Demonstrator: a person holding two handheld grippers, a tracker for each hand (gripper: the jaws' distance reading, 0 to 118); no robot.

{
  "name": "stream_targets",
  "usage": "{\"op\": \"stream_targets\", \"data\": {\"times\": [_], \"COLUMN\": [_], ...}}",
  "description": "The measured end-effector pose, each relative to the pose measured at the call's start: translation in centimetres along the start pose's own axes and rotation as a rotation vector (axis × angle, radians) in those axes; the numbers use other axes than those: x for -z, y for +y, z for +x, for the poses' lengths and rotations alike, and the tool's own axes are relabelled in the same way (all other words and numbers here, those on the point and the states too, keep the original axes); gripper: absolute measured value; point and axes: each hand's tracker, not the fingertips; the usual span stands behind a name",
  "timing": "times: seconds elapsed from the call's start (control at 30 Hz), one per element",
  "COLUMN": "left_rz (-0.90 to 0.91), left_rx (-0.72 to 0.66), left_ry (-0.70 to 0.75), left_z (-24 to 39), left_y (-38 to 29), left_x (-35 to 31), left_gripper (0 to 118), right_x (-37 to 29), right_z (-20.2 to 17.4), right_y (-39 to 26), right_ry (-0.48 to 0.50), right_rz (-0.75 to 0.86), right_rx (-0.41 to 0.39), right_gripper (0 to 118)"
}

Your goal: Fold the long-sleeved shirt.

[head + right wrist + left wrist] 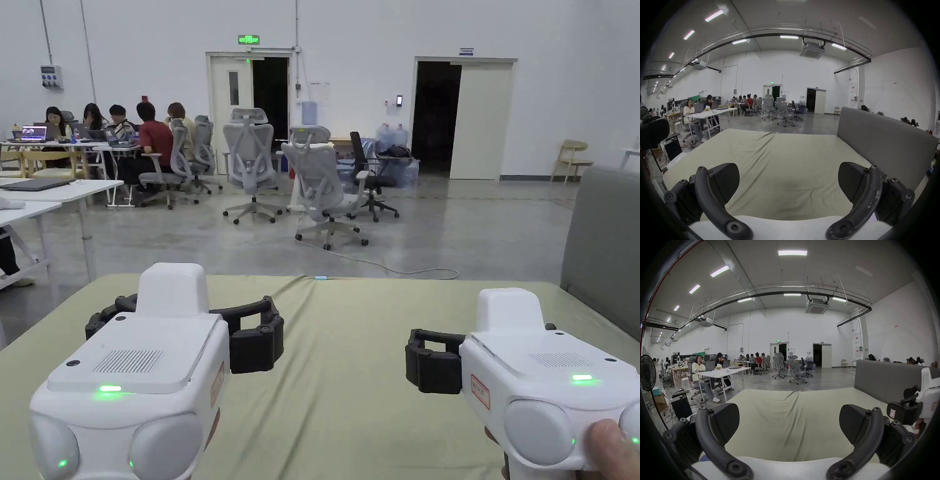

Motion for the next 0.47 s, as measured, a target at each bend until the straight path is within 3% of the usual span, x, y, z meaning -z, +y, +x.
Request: {"op": "stream_targets", "data": {"times": [0.47], "left_rz": [-0.011], "left_rx": [0.007], "left_ry": [-0.006], "left_z": [-0.1], "left_y": [-0.2], "left_x": [0.6], "left_gripper": [118], "right_x": [1.3], "right_z": [1.3], "right_y": [-0.3], "right_ry": [-0.006], "right_rz": [-0.053], "right_rx": [0.054], "right_gripper": [118]}}
